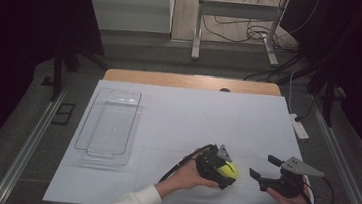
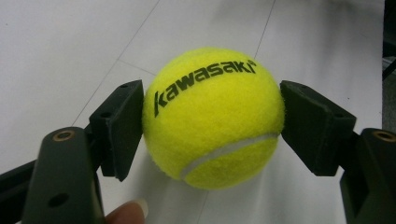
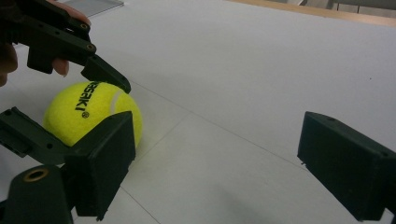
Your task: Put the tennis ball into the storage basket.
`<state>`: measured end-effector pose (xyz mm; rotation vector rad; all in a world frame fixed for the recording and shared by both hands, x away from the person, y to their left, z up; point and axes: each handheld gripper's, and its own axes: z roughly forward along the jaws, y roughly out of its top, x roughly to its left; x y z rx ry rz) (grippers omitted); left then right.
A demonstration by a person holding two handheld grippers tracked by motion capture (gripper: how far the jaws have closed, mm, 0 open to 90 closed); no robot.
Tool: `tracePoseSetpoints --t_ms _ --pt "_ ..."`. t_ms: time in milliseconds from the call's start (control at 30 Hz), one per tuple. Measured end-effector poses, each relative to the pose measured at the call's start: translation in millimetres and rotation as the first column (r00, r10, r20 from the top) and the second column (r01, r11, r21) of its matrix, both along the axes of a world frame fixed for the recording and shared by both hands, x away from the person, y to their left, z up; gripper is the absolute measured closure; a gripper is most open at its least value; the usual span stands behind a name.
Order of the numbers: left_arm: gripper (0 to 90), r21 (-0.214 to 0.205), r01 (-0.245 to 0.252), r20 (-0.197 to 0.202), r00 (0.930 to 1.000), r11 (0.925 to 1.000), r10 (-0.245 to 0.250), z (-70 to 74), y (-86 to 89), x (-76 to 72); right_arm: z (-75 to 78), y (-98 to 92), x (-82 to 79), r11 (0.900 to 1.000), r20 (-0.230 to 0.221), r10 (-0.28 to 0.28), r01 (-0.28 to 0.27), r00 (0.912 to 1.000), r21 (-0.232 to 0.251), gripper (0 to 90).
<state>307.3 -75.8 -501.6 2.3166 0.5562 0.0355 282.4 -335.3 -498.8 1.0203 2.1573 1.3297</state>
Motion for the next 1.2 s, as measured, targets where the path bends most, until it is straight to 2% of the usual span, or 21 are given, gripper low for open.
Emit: tracePoseSetpoints --t_ms 333,433,800,1200 --pt "27.0 -0.03 -0.009 0.017 0.9998 0.9995 0.01 9.2 10.9 -1.2 0.2 -0.2 -0.2 1.0 0.001 -0.003 0.003 1.0 -0.003 11.6" --pt "27.1 -0.06 -0.022 0.013 0.9997 0.998 0.022 12.6 15.3 -1.5 0.1 -0.3 -0.1 1.0 0.001 -0.005 0.005 1.0 -0.002 11.6" --pt "27.1 -0.095 -0.035 0.009 0.9993 0.9949 0.036 17.0 27.6 -2.0 -0.4 0.3 -0.2 1.0 0.001 -0.004 0.004 1.0 -0.004 11.6" --pt "27.1 -0.121 -0.043 0.04 0.998 0.9917 0.049 20.4 38.6 -2.6 -0.1 -0.1 -0.8 1.0 0.002 -0.003 0.003 1.0 -0.001 11.7"
